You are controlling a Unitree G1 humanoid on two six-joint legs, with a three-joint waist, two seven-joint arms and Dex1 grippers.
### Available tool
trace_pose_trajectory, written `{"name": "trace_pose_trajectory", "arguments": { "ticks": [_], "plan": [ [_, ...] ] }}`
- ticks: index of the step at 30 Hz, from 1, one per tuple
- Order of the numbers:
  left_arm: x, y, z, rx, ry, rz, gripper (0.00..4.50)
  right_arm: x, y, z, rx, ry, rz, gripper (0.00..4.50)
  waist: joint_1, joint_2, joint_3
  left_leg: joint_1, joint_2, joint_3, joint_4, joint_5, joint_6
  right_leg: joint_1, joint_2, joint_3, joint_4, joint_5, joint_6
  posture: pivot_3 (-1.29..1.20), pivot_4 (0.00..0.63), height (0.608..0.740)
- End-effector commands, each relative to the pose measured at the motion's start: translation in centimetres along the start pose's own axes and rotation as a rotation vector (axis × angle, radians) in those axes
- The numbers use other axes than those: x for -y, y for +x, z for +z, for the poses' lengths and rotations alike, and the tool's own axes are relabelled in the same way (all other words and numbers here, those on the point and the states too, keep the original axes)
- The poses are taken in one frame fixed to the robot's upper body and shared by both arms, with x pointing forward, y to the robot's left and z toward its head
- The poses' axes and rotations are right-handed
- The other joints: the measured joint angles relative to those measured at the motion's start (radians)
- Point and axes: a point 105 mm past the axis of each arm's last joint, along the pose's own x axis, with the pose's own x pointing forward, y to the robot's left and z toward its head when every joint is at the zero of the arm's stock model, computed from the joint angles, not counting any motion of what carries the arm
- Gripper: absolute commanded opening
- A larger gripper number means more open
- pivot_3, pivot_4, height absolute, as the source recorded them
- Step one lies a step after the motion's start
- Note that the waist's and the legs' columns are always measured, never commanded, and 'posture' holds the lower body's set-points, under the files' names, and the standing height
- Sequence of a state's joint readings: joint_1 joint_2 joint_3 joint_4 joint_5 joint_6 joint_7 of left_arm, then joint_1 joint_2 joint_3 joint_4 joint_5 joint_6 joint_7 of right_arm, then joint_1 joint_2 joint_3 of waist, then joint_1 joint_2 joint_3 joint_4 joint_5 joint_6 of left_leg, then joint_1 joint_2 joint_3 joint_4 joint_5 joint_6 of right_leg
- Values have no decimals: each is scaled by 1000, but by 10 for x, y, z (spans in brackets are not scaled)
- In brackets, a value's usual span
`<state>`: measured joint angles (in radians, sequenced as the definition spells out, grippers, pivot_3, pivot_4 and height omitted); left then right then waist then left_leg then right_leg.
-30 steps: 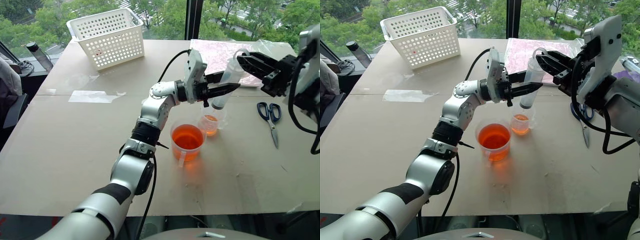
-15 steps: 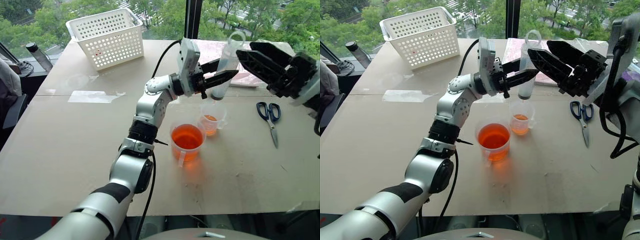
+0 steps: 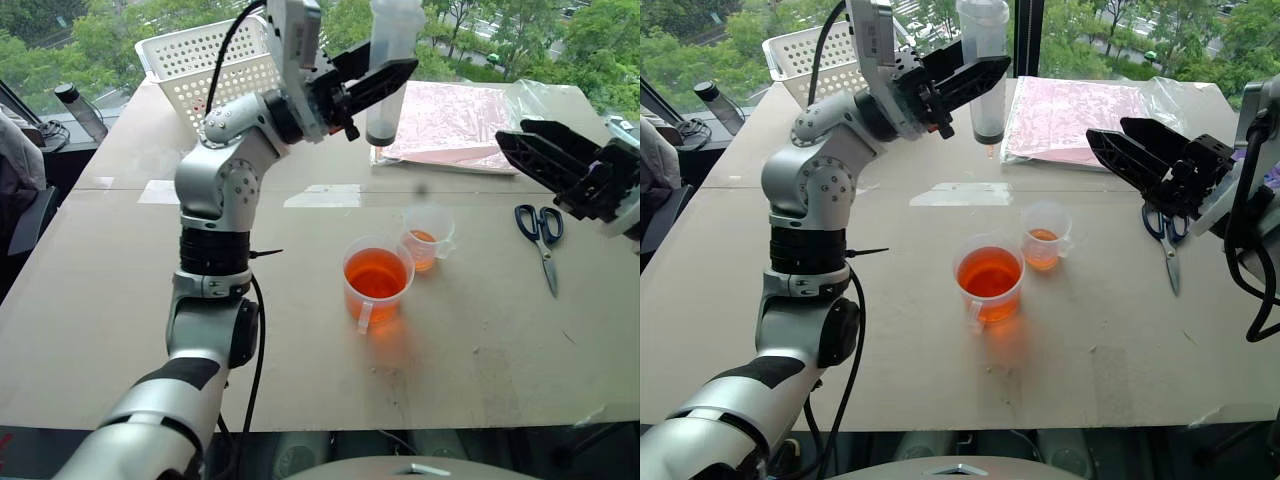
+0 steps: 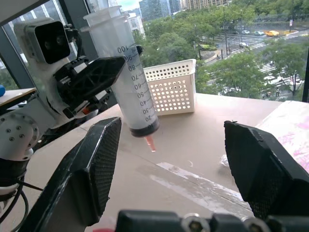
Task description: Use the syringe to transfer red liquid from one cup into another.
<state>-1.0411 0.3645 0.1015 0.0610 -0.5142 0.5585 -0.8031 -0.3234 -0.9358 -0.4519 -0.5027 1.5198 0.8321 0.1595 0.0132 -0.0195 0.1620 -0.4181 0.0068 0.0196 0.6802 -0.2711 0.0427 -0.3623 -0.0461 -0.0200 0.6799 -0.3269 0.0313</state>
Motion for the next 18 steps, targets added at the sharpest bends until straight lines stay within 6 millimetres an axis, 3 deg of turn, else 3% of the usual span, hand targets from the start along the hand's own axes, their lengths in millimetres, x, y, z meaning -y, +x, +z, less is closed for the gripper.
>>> {"name": "trace_pose_trajectory", "arguments": {
  "ticks": [1, 5, 12, 16, 17, 18],
  "plan": [
    [-16, -25, 3, -144, 24, 144, 1413, 15, -19, -4, -81, -38, -65, 3641, -1, 0, 0, 0, 0, 0, 0, 0, 0, 0, 0, 0, 0, 0, 0, 0, 150, 740],
    [-15, -64, -40, -383, -33, 246, 1413, 22, -31, -27, -196, -75, -80, 3641, -3, 1, -1, 2, 0, 0, 0, 0, 0, 1, 0, 1, 0, 0, 0, 0, 150, 740],
    [7, -131, -113, -651, -106, 379, 1413, 30, -60, -103, -421, -79, -92, 3641, 5, 1, -1, 2, 1, 0, 0, 0, 0, 2, 0, 1, 0, 0, 0, 0, 150, 740],
    [16, -150, -144, -713, -105, 408, 1413, 32, -64, -118, -419, -74, -98, 3641, 0, 5, -4, 4, 0, 0, 0, 0, 0, 4, 0, 1, 0, 0, 0, 0, 150, 740],
    [16, -152, -150, -718, -118, 425, 2202, 32, -61, -117, -400, -71, -98, 3718, -1, 7, -5, 5, 0, 0, 0, 0, 0, 5, 0, 2, 0, 0, 1, 0, 150, 740],
    [15, -154, -153, -719, -126, 436, 2440, 32, -60, -115, -388, -69, -98, 3718, -4, 9, -6, 7, 0, 1, 0, 0, 0, 5, 0, 3, 1, 0, 1, 0, 150, 740]
  ]
}}
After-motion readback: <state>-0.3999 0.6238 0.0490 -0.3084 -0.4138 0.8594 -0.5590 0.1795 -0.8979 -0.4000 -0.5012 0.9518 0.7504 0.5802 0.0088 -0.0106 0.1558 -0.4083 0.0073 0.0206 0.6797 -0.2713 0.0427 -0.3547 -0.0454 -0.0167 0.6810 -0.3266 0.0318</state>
